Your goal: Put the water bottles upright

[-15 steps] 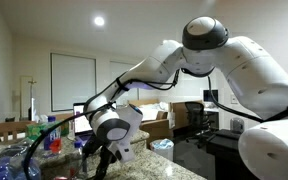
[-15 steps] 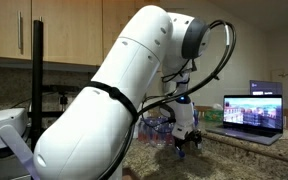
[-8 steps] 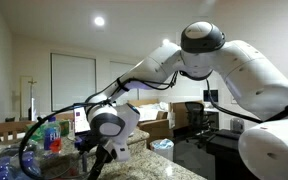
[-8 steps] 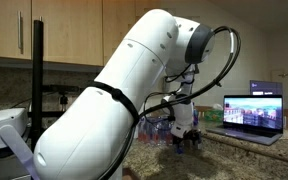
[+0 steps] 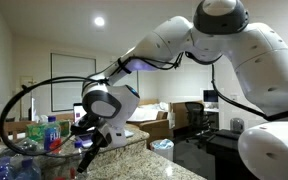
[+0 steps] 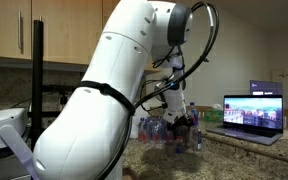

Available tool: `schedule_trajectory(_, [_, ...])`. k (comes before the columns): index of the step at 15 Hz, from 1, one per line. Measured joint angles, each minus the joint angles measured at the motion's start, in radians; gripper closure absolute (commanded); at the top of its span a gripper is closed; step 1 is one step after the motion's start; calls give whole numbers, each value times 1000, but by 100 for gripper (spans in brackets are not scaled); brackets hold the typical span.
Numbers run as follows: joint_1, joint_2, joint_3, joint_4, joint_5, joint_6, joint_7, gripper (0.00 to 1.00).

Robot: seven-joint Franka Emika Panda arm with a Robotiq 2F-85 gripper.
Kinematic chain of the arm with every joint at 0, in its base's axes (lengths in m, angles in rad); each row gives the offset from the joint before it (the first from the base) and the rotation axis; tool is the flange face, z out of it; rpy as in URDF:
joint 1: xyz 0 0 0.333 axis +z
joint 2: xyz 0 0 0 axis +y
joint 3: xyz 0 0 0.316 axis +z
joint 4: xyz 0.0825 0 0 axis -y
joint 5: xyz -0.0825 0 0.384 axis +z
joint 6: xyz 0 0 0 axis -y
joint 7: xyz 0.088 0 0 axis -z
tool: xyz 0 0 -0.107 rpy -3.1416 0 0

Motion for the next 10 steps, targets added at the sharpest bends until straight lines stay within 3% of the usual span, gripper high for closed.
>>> schedule_trajectory(10, [-29, -110, 17, 9, 63, -3, -124, 0])
